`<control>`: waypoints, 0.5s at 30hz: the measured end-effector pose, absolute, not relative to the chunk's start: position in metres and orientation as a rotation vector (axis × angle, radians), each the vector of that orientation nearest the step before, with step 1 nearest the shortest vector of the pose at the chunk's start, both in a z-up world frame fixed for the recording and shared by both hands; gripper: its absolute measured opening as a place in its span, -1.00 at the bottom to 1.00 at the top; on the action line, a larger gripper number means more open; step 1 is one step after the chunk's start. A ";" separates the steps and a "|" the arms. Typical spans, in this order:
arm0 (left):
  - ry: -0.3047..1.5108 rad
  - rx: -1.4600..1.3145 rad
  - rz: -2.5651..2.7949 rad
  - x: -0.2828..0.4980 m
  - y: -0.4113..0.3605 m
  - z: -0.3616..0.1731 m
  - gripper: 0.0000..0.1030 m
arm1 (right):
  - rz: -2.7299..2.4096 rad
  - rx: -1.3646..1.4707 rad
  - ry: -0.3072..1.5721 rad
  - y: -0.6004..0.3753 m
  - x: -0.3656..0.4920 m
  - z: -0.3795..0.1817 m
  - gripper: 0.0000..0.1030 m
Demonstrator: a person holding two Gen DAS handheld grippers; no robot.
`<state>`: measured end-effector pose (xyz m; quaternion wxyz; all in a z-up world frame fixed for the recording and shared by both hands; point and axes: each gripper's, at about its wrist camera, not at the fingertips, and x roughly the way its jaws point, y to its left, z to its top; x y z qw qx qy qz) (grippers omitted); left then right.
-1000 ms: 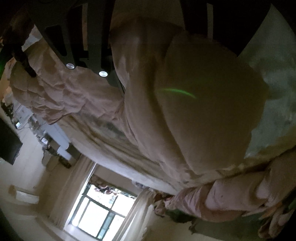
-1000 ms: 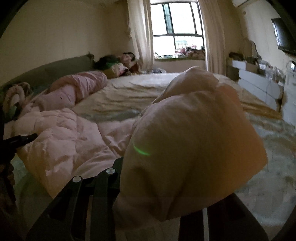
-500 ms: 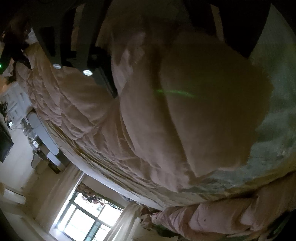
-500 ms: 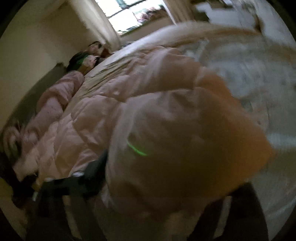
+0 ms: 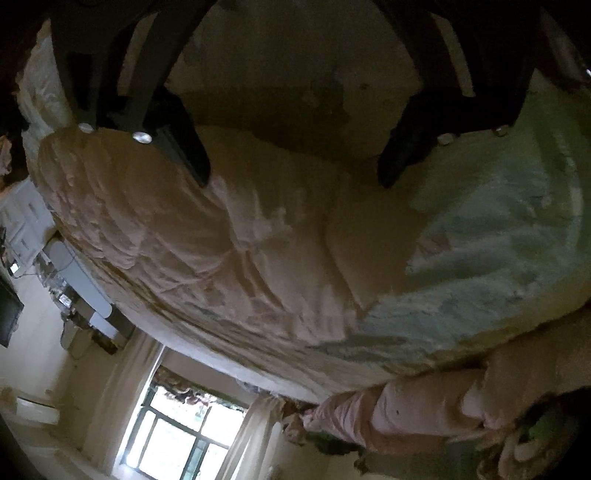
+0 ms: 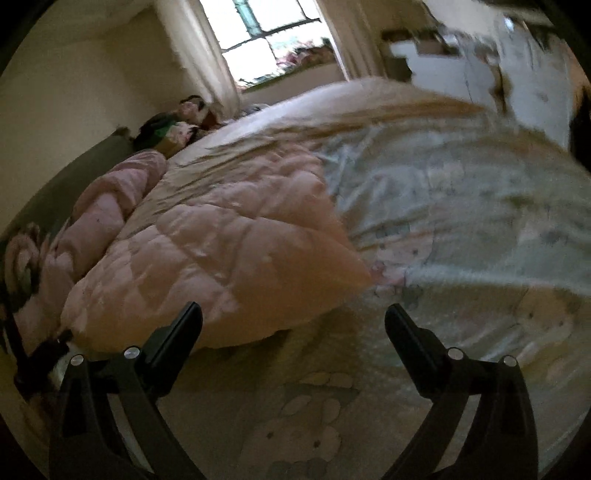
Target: Fold large clothes
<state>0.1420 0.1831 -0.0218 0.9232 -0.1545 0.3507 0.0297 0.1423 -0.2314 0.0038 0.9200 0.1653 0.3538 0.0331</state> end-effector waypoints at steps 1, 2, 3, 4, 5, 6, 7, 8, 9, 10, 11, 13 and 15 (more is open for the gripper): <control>0.711 -0.314 0.059 0.137 0.183 -0.019 0.78 | 0.081 0.316 0.711 -0.224 0.137 0.010 0.91; 0.696 -0.308 0.056 0.130 0.182 -0.013 0.81 | 0.095 0.291 0.693 -0.214 0.133 0.017 0.91; 0.682 -0.300 0.052 0.122 0.181 -0.007 0.82 | 0.105 0.270 0.678 -0.209 0.128 0.022 0.91; 0.671 -0.293 0.049 0.116 0.179 -0.003 0.82 | 0.116 0.250 0.659 -0.202 0.123 0.028 0.91; 0.659 -0.280 0.048 0.108 0.177 0.003 0.82 | 0.132 0.228 0.630 -0.191 0.116 0.037 0.91; 0.649 -0.261 0.055 0.101 0.174 0.009 0.82 | 0.144 0.219 0.615 -0.184 0.113 0.043 0.91; 0.639 -0.246 0.062 0.095 0.172 0.015 0.82 | 0.163 0.203 0.594 -0.173 0.107 0.050 0.91; 0.620 -0.227 0.068 0.086 0.169 0.022 0.82 | 0.174 0.183 0.574 -0.163 0.100 0.057 0.92; 0.601 -0.212 0.067 0.076 0.166 0.028 0.82 | 0.182 0.163 0.556 -0.153 0.095 0.063 0.92; 0.586 -0.201 0.064 0.068 0.163 0.034 0.82 | 0.192 0.145 0.536 -0.144 0.089 0.068 0.92; 0.572 -0.193 0.061 0.060 0.162 0.038 0.82 | 0.204 0.125 0.521 -0.135 0.083 0.071 0.92; 0.545 -0.173 0.051 0.045 0.157 0.046 0.82 | 0.220 0.071 0.504 -0.119 0.073 0.079 0.92; 0.534 -0.167 0.041 0.037 0.152 0.049 0.82 | 0.215 0.030 0.480 -0.106 0.063 0.083 0.92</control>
